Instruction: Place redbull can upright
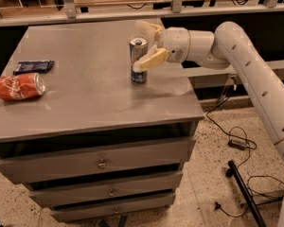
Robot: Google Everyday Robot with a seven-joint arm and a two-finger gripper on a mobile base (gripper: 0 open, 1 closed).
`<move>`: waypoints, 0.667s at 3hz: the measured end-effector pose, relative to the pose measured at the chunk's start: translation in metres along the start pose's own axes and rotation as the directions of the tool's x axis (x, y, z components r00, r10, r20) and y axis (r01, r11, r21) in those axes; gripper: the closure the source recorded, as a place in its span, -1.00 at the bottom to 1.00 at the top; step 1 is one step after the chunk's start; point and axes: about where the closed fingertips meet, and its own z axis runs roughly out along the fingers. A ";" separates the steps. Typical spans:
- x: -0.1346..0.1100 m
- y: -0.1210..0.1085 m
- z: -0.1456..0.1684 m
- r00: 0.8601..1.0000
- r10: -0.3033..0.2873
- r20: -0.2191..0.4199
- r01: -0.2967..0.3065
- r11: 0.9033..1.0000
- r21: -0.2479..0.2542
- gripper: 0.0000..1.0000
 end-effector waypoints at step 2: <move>-0.032 -0.004 -0.032 0.989 -0.021 -0.144 0.034 0.996 0.082 -1.00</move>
Offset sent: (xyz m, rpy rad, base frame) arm 0.0005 -0.0564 0.0453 -0.1871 -0.0314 -0.1541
